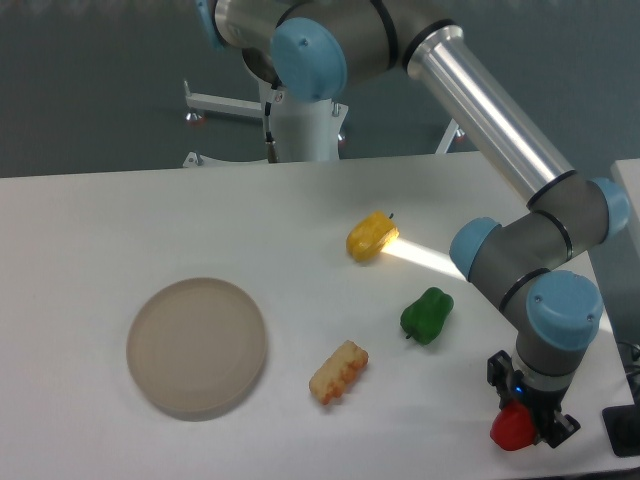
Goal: Place the red pepper on the table
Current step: 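Carry the held red pepper with the gripper toward the yellow pepper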
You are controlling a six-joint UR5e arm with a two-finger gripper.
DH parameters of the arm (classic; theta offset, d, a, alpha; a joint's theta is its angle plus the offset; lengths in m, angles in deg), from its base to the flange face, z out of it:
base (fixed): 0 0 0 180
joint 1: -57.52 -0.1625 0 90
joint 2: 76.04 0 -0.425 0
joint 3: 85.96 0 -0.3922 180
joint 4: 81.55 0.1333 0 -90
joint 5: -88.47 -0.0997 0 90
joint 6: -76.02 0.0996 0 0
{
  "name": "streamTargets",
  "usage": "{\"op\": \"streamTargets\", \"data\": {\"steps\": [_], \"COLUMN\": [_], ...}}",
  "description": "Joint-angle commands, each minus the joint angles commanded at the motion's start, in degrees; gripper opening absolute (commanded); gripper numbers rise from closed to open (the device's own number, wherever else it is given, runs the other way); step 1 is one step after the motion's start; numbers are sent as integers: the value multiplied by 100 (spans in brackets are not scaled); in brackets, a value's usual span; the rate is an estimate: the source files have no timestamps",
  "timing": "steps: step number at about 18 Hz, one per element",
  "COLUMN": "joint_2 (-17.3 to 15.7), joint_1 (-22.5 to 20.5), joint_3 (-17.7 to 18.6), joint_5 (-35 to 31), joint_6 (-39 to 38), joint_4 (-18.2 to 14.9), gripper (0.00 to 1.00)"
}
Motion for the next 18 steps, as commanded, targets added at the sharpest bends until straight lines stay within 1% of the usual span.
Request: {"op": "streamTargets", "data": {"steps": [3,5,8,10,11,14,17,18], "joint_2": [-35,-114,-403,-649,-842,-1264,-1695,-1905], "joint_1": [9,35,88,175,193,307,430,492], "joint_3": [35,140,526,859,1096,1607,2108,2362], "joint_5": [-9,-18,-9,61,70,97,158,210], "joint_6": [-26,-44,-219,-360,-439,-667,-930,-1088], "joint_4": [0,-26,-44,-44,-53,-53,-175,-219], "gripper": [55,55,55,55,55,55,55,55]}}
